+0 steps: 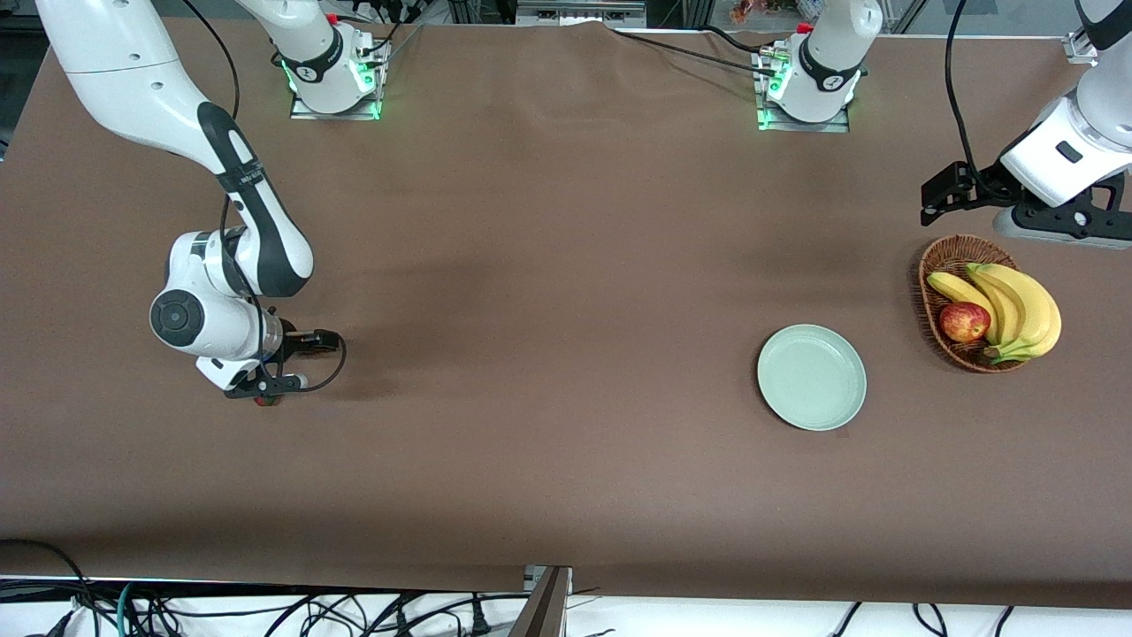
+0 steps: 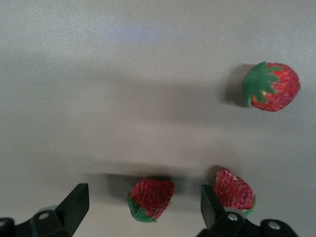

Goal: Collect all strawberries into plate
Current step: 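Reach the right gripper down to the strawberries and grasp one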

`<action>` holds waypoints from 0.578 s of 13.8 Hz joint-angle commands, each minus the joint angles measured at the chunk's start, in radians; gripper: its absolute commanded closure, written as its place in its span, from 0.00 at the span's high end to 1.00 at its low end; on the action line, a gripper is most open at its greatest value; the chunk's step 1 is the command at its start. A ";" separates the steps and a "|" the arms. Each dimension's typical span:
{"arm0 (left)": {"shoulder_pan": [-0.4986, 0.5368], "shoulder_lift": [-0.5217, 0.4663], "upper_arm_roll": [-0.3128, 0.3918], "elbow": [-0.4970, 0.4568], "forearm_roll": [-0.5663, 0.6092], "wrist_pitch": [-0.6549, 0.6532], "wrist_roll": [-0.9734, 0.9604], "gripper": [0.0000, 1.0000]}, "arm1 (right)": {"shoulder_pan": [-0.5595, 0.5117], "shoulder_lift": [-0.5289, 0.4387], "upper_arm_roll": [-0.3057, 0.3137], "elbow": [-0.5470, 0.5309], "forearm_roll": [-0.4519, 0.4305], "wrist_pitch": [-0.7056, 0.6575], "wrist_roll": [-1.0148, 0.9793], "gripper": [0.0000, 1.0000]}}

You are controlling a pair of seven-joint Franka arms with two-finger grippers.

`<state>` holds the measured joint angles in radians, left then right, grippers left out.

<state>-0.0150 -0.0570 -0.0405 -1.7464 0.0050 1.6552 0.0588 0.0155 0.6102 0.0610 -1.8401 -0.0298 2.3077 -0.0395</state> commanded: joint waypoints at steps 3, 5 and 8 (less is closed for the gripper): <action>0.009 0.013 -0.006 0.028 -0.013 -0.021 0.012 1.00 | -0.002 -0.023 0.003 -0.044 -0.010 0.018 0.012 0.67; 0.009 0.013 -0.006 0.030 -0.013 -0.021 0.012 1.00 | -0.002 -0.021 0.005 -0.044 -0.010 0.016 0.013 0.47; 0.009 0.013 -0.006 0.028 -0.013 -0.021 0.012 1.00 | -0.003 -0.021 0.005 -0.044 -0.009 0.016 0.013 0.16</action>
<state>-0.0150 -0.0569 -0.0405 -1.7464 0.0050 1.6550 0.0588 0.0154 0.6095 0.0603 -1.8531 -0.0299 2.3077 -0.0395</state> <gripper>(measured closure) 0.000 0.608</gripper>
